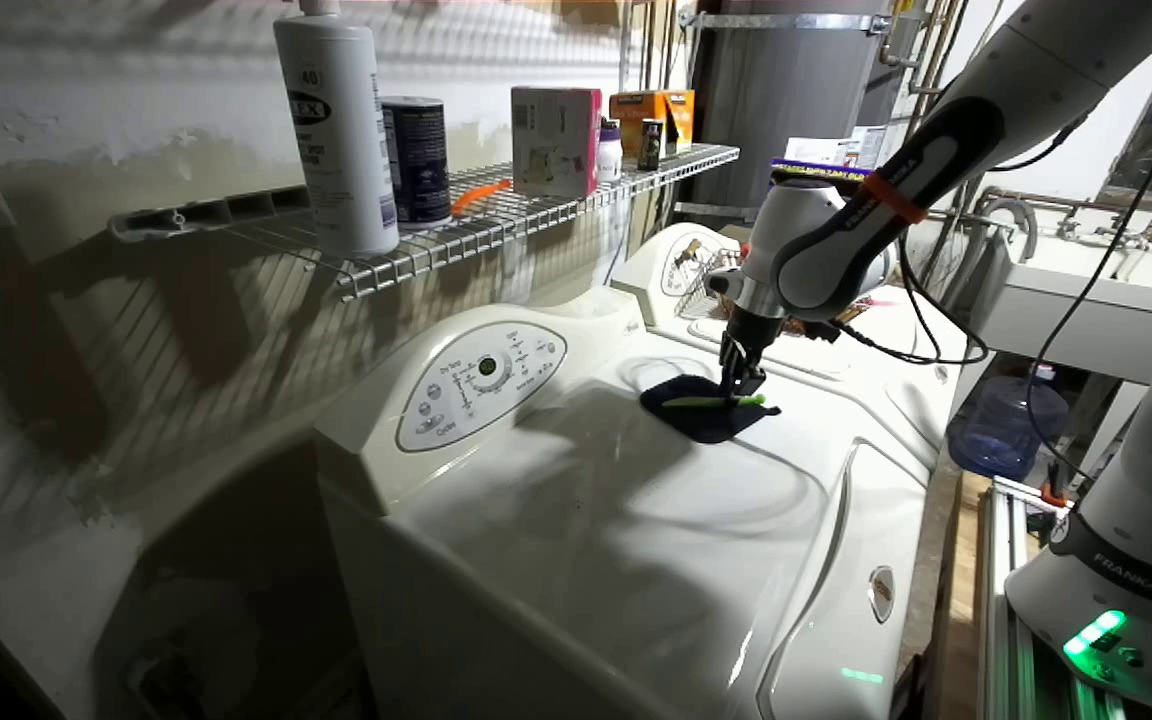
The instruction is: Pick up the green knife and put it on the rack
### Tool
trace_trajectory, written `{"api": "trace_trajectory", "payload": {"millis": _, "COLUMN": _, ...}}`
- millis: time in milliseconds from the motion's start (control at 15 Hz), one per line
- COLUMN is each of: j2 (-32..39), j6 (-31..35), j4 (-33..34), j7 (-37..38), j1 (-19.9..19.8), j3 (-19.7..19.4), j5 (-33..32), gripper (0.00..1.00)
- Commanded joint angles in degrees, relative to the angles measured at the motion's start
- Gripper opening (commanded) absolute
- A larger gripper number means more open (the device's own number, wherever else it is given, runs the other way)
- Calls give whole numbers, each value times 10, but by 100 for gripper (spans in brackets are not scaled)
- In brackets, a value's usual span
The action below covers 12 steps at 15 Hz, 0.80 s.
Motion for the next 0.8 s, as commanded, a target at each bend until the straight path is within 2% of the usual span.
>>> {"api": "trace_trajectory", "payload": {"millis": 0, "j2": 15, "j6": 1, "j4": 13, "j7": -41, "j1": -19, "j3": 20, "j5": 35, "gripper": 41}}
{"api": "trace_trajectory", "payload": {"millis": 67, "j2": 15, "j6": 0, "j4": 12, "j7": -44, "j1": -20, "j3": 21, "j5": 35, "gripper": 40}}
{"api": "trace_trajectory", "payload": {"millis": 133, "j2": 13, "j6": -3, "j4": 12, "j7": -44, "j1": -20, "j3": 22, "j5": 35, "gripper": 16}}
{"api": "trace_trajectory", "payload": {"millis": 200, "j2": 7, "j6": -4, "j4": 11, "j7": -36, "j1": -19, "j3": 21, "j5": 24, "gripper": 14}}
{"api": "trace_trajectory", "payload": {"millis": 333, "j2": -14, "j6": -31, "j4": 12, "j7": -7, "j1": -12, "j3": 16, "j5": -6, "gripper": 1}}
{"api": "trace_trajectory", "payload": {"millis": 600, "j2": -98, "j6": -100, "j4": 24, "j7": 66, "j1": -5, "j3": 2, "j5": -109, "gripper": 3}}
{"api": "trace_trajectory", "payload": {"millis": 733, "j2": -146, "j6": -122, "j4": 34, "j7": 49, "j1": -1, "j3": 8, "j5": -130, "gripper": 3}}
